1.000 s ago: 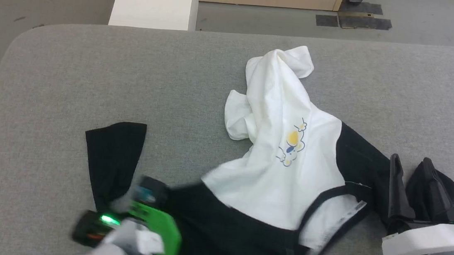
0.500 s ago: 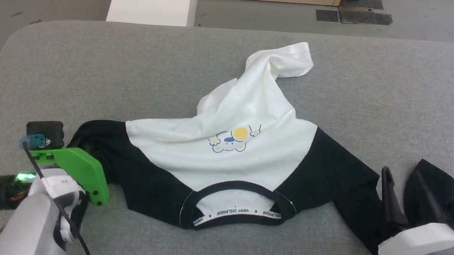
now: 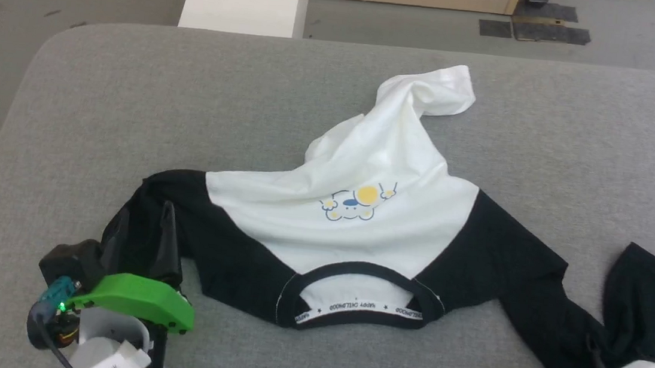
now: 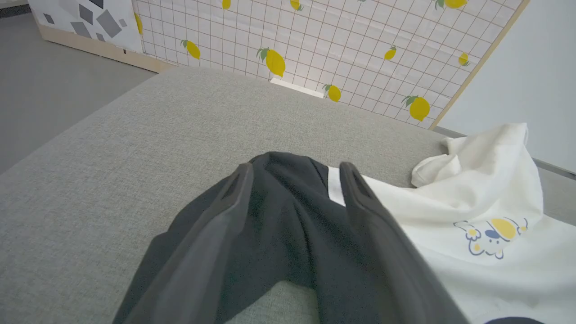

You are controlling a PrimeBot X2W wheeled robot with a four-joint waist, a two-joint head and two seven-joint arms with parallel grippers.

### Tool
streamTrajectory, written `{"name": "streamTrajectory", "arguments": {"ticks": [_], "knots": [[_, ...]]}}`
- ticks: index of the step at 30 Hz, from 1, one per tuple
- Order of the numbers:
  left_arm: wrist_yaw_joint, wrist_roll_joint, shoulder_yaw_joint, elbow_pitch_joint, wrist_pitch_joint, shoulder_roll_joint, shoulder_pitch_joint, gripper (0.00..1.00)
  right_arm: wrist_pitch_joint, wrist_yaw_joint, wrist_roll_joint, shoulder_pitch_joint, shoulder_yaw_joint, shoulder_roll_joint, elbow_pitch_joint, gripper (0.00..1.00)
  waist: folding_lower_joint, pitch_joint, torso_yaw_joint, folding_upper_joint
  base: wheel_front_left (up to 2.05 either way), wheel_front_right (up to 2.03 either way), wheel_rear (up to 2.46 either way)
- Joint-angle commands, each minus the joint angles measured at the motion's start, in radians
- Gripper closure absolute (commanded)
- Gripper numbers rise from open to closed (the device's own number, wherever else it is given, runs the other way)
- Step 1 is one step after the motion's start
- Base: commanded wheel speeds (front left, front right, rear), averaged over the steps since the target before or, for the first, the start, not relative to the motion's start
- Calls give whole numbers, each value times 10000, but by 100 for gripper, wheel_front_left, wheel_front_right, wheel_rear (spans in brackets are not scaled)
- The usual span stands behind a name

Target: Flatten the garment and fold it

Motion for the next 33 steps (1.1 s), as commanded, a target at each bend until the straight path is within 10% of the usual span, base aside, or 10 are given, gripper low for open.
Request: {"name": "streamTrajectory", "arguments": {"ticks": [1,8,11,18,33], "knots": [[-86,66,-49,32,-251,-80,-45,0,299,-15,24,-63,-160,6,199,0,0,176,243,0,0,0,0],[-214,370,-211,188,-680,-329,-353,0,1569,-15,-138,-452,-612,6,1166,0,0,499,526,0,0,0,0],[-243,439,-210,217,-739,-372,-412,0,2017,-15,-79,-595,-586,6,1374,100,0,571,606,0,0,0,0],[-241,514,-129,227,-798,-449,-473,0,1179,-15,-995,-1452,-2049,-246,917,100,0,722,645,0,0,0,0],[-378,602,-389,346,-675,-314,-1083,0,-1490,-15,-2026,-5456,-2725,-3542,3647,100,0,1537,846,0,0,0,0]]}}
